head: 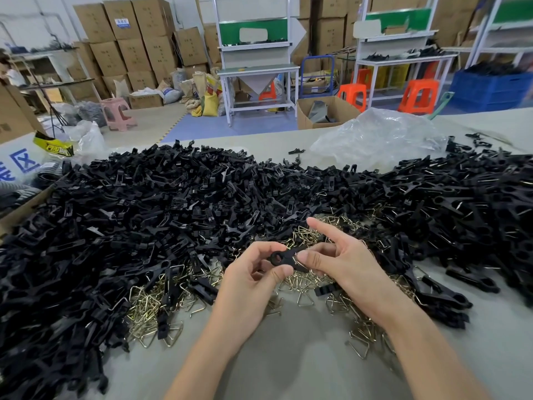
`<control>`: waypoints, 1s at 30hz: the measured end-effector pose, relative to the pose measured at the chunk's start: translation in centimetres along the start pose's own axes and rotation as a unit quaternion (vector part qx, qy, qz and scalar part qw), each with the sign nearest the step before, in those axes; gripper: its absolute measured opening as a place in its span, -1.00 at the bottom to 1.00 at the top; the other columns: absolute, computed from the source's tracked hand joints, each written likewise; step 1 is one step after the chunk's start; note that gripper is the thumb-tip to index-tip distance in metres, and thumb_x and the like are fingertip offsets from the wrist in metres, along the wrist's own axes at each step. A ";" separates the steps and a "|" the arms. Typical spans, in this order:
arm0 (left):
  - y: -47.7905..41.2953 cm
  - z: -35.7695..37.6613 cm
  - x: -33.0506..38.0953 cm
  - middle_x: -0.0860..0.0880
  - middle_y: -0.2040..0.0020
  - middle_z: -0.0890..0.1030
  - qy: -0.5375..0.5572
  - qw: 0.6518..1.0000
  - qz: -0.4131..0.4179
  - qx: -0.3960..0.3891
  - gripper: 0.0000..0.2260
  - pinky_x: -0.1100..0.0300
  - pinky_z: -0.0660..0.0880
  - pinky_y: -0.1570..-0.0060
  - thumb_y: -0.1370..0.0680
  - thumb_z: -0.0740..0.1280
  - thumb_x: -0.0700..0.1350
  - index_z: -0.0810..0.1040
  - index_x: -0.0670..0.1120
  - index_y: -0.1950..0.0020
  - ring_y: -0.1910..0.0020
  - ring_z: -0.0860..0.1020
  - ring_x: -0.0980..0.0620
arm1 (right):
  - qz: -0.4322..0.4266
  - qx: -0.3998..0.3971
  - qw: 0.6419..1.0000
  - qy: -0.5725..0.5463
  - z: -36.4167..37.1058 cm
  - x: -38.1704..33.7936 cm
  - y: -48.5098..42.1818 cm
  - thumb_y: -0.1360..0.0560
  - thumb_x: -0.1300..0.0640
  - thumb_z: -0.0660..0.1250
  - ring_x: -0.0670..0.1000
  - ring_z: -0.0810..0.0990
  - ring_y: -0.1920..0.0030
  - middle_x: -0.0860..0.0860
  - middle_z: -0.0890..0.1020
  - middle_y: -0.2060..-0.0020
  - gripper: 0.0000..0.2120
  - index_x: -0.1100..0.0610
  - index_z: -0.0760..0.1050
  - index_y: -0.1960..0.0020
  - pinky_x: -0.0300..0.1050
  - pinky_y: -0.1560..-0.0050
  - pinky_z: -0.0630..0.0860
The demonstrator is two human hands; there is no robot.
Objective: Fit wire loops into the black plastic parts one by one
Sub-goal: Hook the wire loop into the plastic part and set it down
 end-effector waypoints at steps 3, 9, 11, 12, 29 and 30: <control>0.0 -0.2 -0.1 -0.16 0.14 0.63 0.019 1.000 -0.001 -0.002 -0.75 0.24 0.46 0.36 -0.46 0.46 -0.01 0.61 0.23 -0.12 0.30 0.49 0.13 | 0.006 0.001 1.000 0.005 -0.3 0.0 0.0 -0.47 0.11 0.52 -0.14 0.56 0.26 -0.06 0.70 0.21 -0.30 -0.09 0.33 -0.53 -0.17 -0.11 0.48; 0.0 -0.1 -0.2 -0.03 0.16 0.67 0.001 1.000 0.002 -0.014 -0.74 0.32 0.48 0.25 -0.51 0.49 -0.08 0.60 0.24 -0.09 0.25 0.52 0.16 | 0.015 -0.011 1.000 0.011 0.0 0.7 -0.3 -0.40 0.02 0.54 -0.18 0.57 0.28 -0.10 0.70 0.23 -0.24 -0.09 0.32 -0.54 -0.19 -0.01 0.47; 0.0 -0.1 -0.3 0.00 0.16 0.67 -0.008 1.000 0.000 -0.009 -0.73 0.30 0.49 0.23 -0.52 0.50 -0.10 0.60 0.26 -0.07 0.24 0.53 0.14 | 0.019 -0.014 1.000 0.009 0.0 0.9 -0.4 -0.33 -0.06 0.54 -0.18 0.58 0.28 -0.10 0.71 0.21 -0.19 -0.13 0.32 -0.53 -0.27 0.06 0.51; 0.0 -0.2 -0.2 0.01 0.16 0.67 -0.008 1.000 -0.002 -0.006 -0.72 0.27 0.50 0.22 -0.51 0.50 -0.12 0.61 0.26 -0.06 0.24 0.54 0.11 | 0.021 -0.013 1.000 0.007 -0.1 1.0 -0.4 -0.32 -0.09 0.55 -0.18 0.58 0.28 -0.09 0.71 0.20 -0.18 -0.15 0.32 -0.52 -0.30 0.10 0.52; 1.0 3.2 1.1 -0.09 0.21 0.66 0.232 0.969 -0.032 -0.083 -0.78 0.31 0.50 0.31 -0.56 0.36 -0.12 0.68 -0.05 -0.18 0.31 0.59 0.10 | 0.074 -0.156 0.942 -0.289 5.1 -0.1 1.7 -0.44 -0.14 0.41 0.08 0.55 -0.29 0.09 0.61 -0.33 -0.62 -0.10 0.65 -0.22 -0.01 -0.09 0.33; 1.1 3.1 1.2 -0.09 0.17 0.67 0.221 0.971 -0.027 -0.090 -0.78 0.29 0.51 0.27 -0.61 0.33 -0.12 0.64 -0.09 -0.23 0.28 0.59 0.10 | 0.078 -0.156 0.938 -0.298 5.1 0.0 1.7 -0.41 -0.11 0.48 0.10 0.55 -0.28 0.11 0.61 -0.32 -0.65 -0.08 0.66 -0.18 0.07 -0.16 0.29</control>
Point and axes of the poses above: each hand's wrist, its own y-axis away from the middle knuckle, its own z-axis out of the palm, x = y × z, the point moved 6 cm from there along -y, towards the middle knuckle
